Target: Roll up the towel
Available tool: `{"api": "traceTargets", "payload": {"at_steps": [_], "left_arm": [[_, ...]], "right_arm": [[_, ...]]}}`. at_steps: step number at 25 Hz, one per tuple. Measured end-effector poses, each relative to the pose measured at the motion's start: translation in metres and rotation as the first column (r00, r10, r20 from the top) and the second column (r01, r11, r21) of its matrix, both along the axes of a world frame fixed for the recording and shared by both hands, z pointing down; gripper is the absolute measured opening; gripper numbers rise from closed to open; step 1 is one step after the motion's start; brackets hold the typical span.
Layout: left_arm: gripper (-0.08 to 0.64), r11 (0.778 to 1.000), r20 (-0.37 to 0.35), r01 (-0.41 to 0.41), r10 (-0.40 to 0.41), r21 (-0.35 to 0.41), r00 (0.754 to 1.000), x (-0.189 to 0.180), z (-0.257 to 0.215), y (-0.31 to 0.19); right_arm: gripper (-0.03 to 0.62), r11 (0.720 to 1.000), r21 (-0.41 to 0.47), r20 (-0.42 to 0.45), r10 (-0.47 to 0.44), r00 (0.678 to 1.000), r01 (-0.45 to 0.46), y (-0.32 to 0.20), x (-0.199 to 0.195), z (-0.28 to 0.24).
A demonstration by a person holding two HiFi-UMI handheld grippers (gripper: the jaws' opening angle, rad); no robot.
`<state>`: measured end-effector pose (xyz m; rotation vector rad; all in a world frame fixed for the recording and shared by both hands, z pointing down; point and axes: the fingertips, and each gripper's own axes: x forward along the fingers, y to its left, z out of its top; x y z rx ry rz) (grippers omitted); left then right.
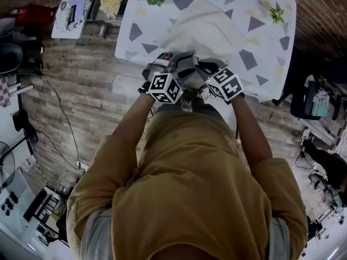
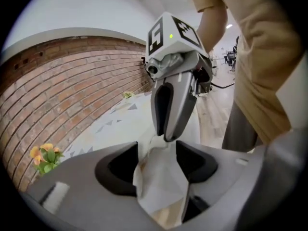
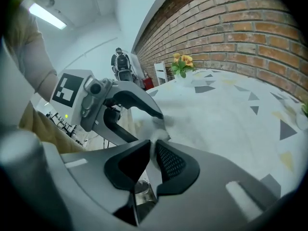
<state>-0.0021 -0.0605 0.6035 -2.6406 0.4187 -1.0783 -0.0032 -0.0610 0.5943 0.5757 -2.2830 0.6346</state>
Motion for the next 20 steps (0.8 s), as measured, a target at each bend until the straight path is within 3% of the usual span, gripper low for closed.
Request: {"api": "traceTargets", "payload": {"at_steps": [4, 7, 9, 12, 14, 16, 20], "left_arm": [[0.295, 0.999, 0.001, -0.053, 0.053, 0.004, 0.999, 0.008, -0.003, 0.003], [0.229, 0.997, 0.016, -0.081, 0.081, -0.002, 0.997, 0.009, 0.000, 0.007], [0.148, 0.995, 0.008, -0.093, 0.093, -0.036, 0.996, 0.012, 0.001, 0.012], [0.128, 0.991, -0.057, -0.024, 0.016, -0.134, 0.998, 0.013, -0.005, 0.012], [0.127, 0.980, -0.106, 0.041, -0.062, -0.192, 0.992, 0.011, -0.009, 0.008], [0.126, 0.970, -0.140, 0.081, -0.115, -0.231, 0.983, 0.010, -0.008, 0.007], [0.126, 0.955, -0.168, 0.096, -0.148, -0.280, 0.975, 0.014, -0.013, 0.014]], "right_arm": [[0.044, 0.998, -0.036, 0.014, -0.052, 0.999, 0.052, 0.007, 0.001, -0.003], [0.046, 0.992, -0.082, 0.048, -0.089, 0.995, 0.093, 0.012, 0.002, -0.007], [0.044, 0.990, -0.089, 0.050, -0.104, 0.993, 0.108, 0.013, 0.003, -0.008], [0.048, 0.991, -0.081, 0.058, -0.106, 0.993, 0.110, 0.014, 0.008, -0.012], [0.052, 0.993, -0.028, 0.025, -0.115, 0.993, 0.116, 0.015, 0.017, -0.019], [0.092, 0.985, 0.087, -0.076, -0.141, 0.987, 0.147, 0.018, 0.027, -0.022], [0.129, 0.905, 0.319, -0.322, -0.177, 0.930, 0.283, 0.025, 0.026, -0.011]]}}
